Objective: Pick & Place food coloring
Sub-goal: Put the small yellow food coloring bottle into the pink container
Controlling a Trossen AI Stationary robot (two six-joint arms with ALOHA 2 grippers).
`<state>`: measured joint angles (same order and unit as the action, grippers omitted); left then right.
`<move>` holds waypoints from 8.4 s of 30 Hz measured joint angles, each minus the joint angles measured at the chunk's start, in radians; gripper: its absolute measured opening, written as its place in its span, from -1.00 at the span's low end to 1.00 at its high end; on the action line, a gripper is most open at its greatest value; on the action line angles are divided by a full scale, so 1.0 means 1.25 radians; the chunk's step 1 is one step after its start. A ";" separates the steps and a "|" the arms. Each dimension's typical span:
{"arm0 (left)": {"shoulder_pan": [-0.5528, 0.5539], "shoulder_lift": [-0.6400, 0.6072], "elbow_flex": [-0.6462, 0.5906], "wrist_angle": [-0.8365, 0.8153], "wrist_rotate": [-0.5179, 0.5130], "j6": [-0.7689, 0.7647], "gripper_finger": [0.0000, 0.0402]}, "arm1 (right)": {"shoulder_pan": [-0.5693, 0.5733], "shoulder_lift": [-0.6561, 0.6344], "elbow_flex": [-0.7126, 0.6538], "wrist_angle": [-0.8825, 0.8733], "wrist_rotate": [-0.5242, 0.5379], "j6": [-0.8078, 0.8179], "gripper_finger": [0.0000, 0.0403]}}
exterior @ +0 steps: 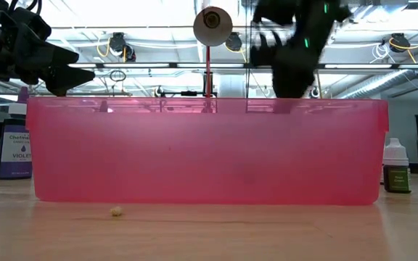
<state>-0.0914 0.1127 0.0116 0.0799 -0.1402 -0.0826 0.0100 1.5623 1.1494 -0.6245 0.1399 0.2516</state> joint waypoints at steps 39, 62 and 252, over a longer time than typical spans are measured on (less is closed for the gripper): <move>0.000 0.000 0.000 -0.001 0.000 0.000 0.52 | 0.303 0.464 0.441 -0.248 -0.075 -0.002 -0.63; 0.000 0.000 0.000 -0.001 0.000 0.000 0.52 | 0.299 0.342 0.443 -0.274 -0.064 0.019 -0.27; 0.000 0.000 0.000 -0.001 0.000 0.000 0.52 | -0.681 -0.088 -0.415 -0.204 0.095 0.147 -0.79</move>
<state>-0.0914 0.1127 0.0116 0.0788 -0.1402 -0.0826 -0.8418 1.4527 0.6308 -0.8793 0.2583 0.4357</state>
